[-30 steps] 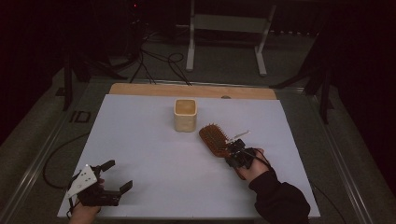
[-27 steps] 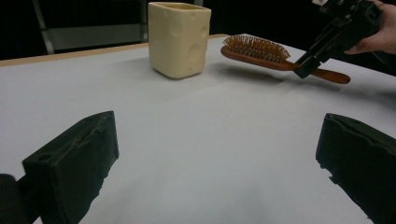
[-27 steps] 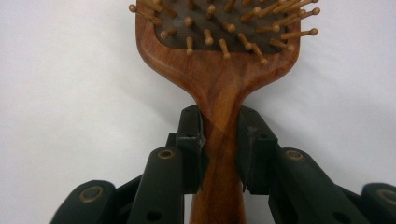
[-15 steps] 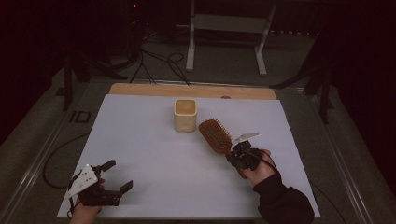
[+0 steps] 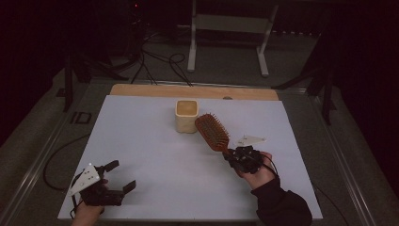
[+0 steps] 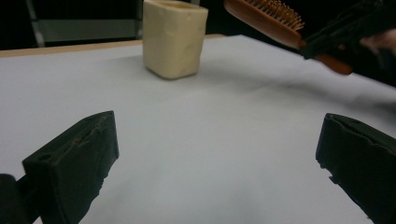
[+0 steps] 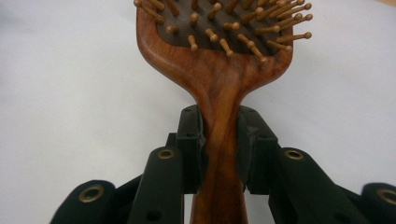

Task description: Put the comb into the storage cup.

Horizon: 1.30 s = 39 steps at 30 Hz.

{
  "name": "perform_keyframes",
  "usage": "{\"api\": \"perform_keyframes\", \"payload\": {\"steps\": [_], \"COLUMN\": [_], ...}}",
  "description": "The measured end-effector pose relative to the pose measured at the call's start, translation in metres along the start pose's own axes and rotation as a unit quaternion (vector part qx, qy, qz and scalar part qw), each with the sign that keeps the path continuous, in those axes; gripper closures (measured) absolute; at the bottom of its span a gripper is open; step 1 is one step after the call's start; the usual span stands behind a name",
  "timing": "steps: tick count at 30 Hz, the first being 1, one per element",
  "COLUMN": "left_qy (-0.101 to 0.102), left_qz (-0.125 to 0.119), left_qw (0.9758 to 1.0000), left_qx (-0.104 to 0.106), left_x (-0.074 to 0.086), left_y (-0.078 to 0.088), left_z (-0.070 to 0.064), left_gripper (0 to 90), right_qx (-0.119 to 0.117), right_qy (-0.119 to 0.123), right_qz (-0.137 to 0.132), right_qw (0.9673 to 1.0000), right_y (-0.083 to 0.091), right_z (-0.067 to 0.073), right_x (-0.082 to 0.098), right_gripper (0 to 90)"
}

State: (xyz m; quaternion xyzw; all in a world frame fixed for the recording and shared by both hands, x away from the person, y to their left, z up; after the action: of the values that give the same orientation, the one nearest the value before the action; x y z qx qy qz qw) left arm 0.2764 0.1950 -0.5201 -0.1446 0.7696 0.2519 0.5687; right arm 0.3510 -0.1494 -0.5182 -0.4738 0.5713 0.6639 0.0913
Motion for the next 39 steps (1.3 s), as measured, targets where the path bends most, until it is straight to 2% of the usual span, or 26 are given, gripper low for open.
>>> {"api": "perform_keyframes", "payload": {"steps": [2, 7, 10, 12, 13, 18, 21, 26, 30, 31, 32, 34, 36, 39], "left_qy": [0.004, 0.015, 0.028, 0.036, 0.041, 0.054, 0.069, 0.089, 0.11, 0.11, 0.124, 0.133, 0.156, 0.178], "left_qz": [-0.005, -0.009, -0.015, -0.019, -0.012, 0.002, 0.002, 0.004, 0.007, 0.007, 0.005, 0.008, 0.004, 0.0], "left_qw": [1.0, 0.9995, 0.9992, 0.999, 0.9989, 0.9985, 0.9975, 0.9954, 0.9926, 0.9926, 0.9906, 0.9894, 0.9851, 0.9805], "left_qx": [-0.001, -0.025, -0.024, -0.017, -0.019, 0.0, 0.013, 0.038, 0.051, 0.051, 0.058, 0.057, 0.073, 0.083], "left_x": [-0.009, -0.034, -0.05, -0.059, -0.062, -0.078, -0.087, -0.098, -0.106, -0.106, -0.11, -0.113, -0.116, -0.12], "left_y": [-0.002, -0.012, -0.021, -0.028, -0.031, -0.05, -0.062, -0.082, -0.099, -0.099, -0.106, -0.115, -0.123, -0.137], "left_z": [-0.001, -0.004, -0.007, -0.011, -0.012, -0.021, -0.028, -0.036, -0.039, -0.039, -0.039, -0.037, -0.036, -0.034], "left_gripper": [0.0, 0.0, 0.0, 0.0, 0.0, 0.0, 0.0, 0.0, 0.0, 0.0, 0.0, 0.0, 0.0, 0.0], "right_qx": [-0.003, -0.01, -0.022, -0.031, -0.031, -0.035, -0.036, -0.038, -0.039, -0.039, -0.039, -0.036, -0.037, -0.039], "right_qy": [0.001, 0.01, 0.006, 0.003, 0.004, 0.013, 0.021, 0.027, 0.026, 0.026, 0.025, 0.027, 0.026, 0.025], "right_qz": [-0.016, -0.061, -0.075, -0.082, -0.088, -0.105, -0.111, -0.104, -0.104, -0.104, -0.104, -0.104, -0.103, -0.101], "right_qw": [0.9999, 0.998, 0.9969, 0.9961, 0.9956, 0.9937, 0.993, 0.9935, 0.9935, 0.9935, 0.9935, 0.9935, 0.9936, 0.9938], "right_y": [0.003, 0.014, 0.019, 0.022, 0.023, 0.027, 0.028, 0.026, 0.025, 0.025, 0.025, 0.025, 0.025, 0.026], "right_z": [0.002, 0.007, 0.011, 0.013, 0.014, 0.019, 0.023, 0.027, 0.029, 0.029, 0.029, 0.029, 0.029, 0.03], "right_x": [-0.004, -0.013, -0.017, -0.017, -0.018, -0.02, -0.02, -0.019, -0.019, -0.019, -0.019, -0.019, -0.019, -0.019], "right_gripper": [73.1, 73.2, 73.2, 73.1, 73.1, 73.1, 73.2, 73.1, 73.1, 73.1, 73.0, 73.1, 73.1, 73.1]}}
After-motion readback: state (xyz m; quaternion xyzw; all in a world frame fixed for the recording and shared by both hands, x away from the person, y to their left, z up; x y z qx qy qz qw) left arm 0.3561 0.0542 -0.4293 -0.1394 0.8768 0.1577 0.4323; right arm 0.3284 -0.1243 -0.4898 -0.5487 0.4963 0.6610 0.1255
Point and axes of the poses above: each handheld gripper's, and its own axes: y roughly backward along the jaws, x roughly out of its underside, z roughly to its left, the point moved 9 cm from there along -y, roughly forward along the jaws, and after that the axes turned 11 degrees about x, right-handed, at the moved point
